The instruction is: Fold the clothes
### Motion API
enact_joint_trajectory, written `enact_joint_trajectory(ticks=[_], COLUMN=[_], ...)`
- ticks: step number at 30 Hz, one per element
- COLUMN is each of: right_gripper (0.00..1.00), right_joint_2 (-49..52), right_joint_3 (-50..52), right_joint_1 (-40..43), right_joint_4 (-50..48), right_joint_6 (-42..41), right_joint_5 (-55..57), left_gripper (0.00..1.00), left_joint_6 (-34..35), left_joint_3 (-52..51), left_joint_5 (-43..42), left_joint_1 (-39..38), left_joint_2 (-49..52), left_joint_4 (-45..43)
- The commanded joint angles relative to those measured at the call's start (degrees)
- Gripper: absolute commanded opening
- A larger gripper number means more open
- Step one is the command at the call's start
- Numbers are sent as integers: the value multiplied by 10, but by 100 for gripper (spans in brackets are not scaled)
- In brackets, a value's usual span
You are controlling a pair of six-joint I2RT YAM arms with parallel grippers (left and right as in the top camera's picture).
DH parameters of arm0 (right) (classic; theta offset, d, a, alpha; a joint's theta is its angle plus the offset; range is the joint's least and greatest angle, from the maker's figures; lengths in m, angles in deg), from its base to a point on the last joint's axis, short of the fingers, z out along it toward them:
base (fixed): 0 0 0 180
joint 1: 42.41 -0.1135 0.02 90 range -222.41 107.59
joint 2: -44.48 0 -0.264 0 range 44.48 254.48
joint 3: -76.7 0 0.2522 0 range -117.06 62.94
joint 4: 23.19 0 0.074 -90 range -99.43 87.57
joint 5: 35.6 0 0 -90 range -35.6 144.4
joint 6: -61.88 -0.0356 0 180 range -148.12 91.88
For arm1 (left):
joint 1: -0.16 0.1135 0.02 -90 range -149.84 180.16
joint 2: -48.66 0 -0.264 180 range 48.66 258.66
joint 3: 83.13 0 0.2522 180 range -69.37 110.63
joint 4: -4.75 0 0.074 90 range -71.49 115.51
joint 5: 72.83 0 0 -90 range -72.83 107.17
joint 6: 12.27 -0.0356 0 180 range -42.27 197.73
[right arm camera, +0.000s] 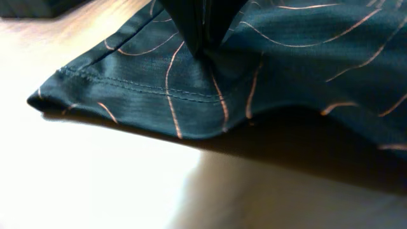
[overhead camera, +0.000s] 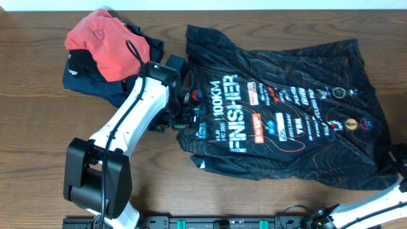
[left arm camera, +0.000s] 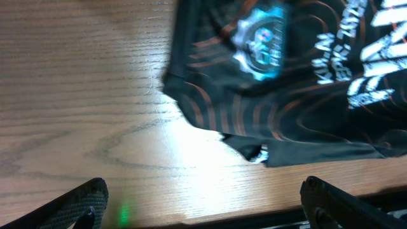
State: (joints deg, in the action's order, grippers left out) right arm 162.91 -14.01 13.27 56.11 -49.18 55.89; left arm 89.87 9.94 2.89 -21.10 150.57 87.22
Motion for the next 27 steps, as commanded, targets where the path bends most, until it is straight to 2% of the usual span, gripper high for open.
enact_joint_trajectory(ticks=[1,7,11,14,16,20,22,24,27], right_gripper=[6,29,35,38,38,34,33,33,33], right_joint_2=[30,-14,-98,-166,-206,-271,-292,-307,-317], right_joint_3=[-13,-44,-66,-70,-70,-70,-70,-70,-70], right_joint_1=[35,31,24,20,11,-32,-66,-110,-171], right_joint_4=[-15,-37,-58,-68,-66,-39,-26,-18,-15], right_joint_6=[7,103,113,108,101,102,103,107,111], right_joint_5=[-7,-203,-278,-348,-379,-400,-399,-399,-393], left_gripper=[98,98,98,96,81,22,11,7,6], left_joint_6=[-9,-9,-9,-12,-16,-30,-52,-66,-66], left_joint_3=[2,2,-1,-13,-27,-38,-38,-38,-38], left_joint_5=[-3,-3,-37,-52,-53,-71,-71,-65,-10], left_joint_1=[1,1,0,-7,-17,-47,-65,-84,-108], left_joint_2=[3,3,3,3,3,3,3,7,18], left_joint_4=[2,22,17,-30,-86,-190,-231,-268,-287])
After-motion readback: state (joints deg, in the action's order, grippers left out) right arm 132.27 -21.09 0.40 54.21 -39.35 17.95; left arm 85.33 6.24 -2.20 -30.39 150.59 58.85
